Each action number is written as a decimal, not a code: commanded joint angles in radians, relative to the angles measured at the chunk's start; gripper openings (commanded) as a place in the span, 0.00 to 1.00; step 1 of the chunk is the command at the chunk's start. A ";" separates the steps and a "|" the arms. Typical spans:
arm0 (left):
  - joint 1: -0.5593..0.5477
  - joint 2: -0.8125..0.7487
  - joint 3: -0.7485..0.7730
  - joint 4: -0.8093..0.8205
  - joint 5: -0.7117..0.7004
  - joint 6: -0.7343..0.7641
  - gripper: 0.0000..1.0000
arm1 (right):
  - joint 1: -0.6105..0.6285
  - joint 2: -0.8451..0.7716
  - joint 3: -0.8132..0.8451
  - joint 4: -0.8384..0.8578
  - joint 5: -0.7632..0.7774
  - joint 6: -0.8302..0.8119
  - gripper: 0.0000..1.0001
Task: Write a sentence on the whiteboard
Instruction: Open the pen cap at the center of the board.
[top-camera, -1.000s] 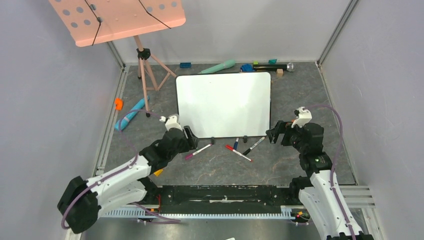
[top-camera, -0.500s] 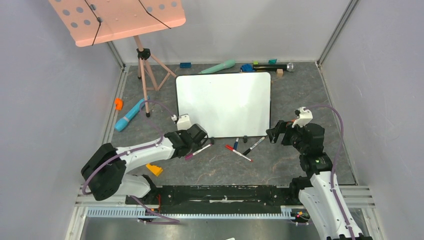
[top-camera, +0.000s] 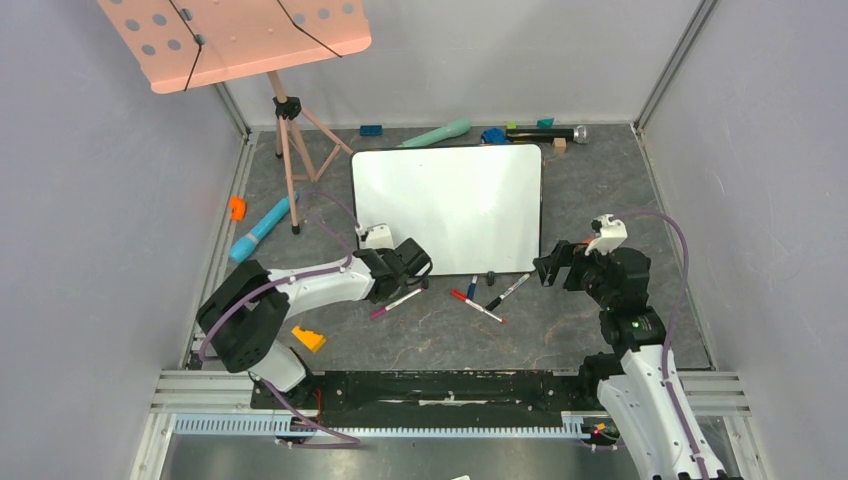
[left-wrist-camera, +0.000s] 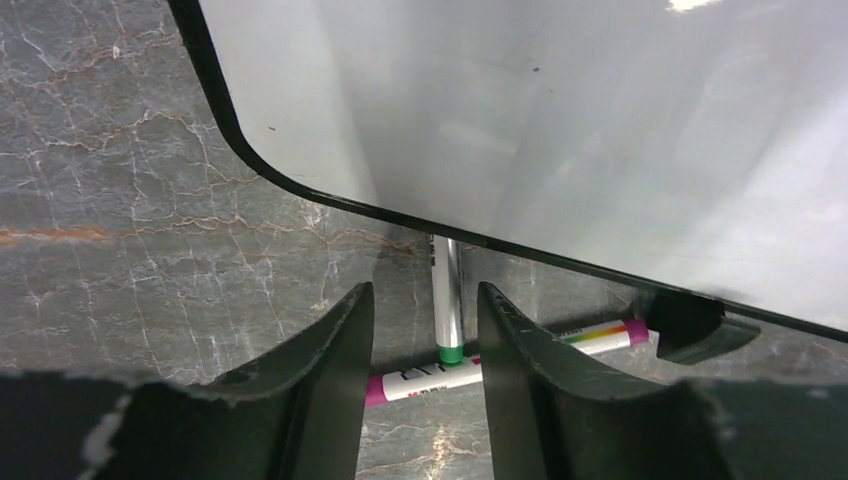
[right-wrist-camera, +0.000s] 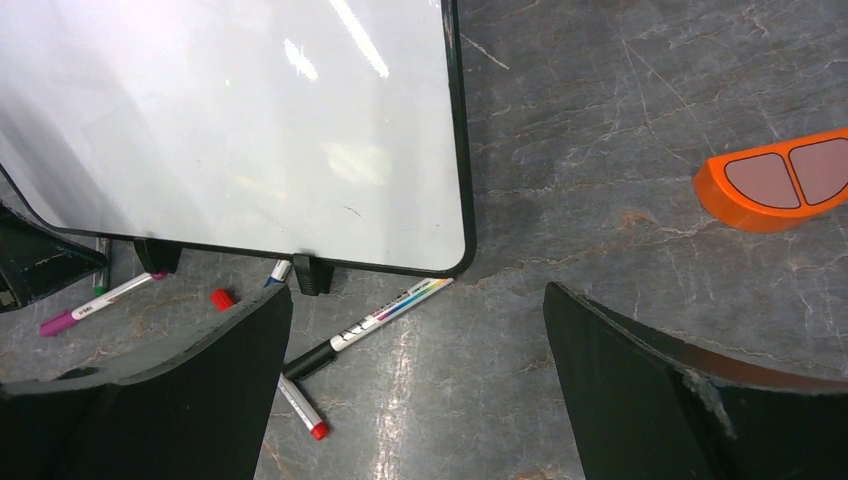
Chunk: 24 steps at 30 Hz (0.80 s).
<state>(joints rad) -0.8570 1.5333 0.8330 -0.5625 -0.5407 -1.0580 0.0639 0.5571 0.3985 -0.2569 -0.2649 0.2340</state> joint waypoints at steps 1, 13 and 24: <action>0.012 0.047 0.066 -0.096 -0.048 -0.089 0.47 | 0.005 -0.026 0.044 0.016 0.021 -0.008 0.98; 0.108 -0.019 -0.058 -0.071 0.030 -0.207 0.20 | 0.006 -0.010 0.069 0.008 0.011 -0.012 0.98; 0.156 -0.280 -0.236 -0.151 -0.043 -0.432 0.02 | 0.006 -0.011 0.082 0.011 -0.003 -0.005 0.98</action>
<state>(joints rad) -0.7124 1.3331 0.6342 -0.6472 -0.5194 -1.3533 0.0639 0.5507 0.4374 -0.2668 -0.2573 0.2340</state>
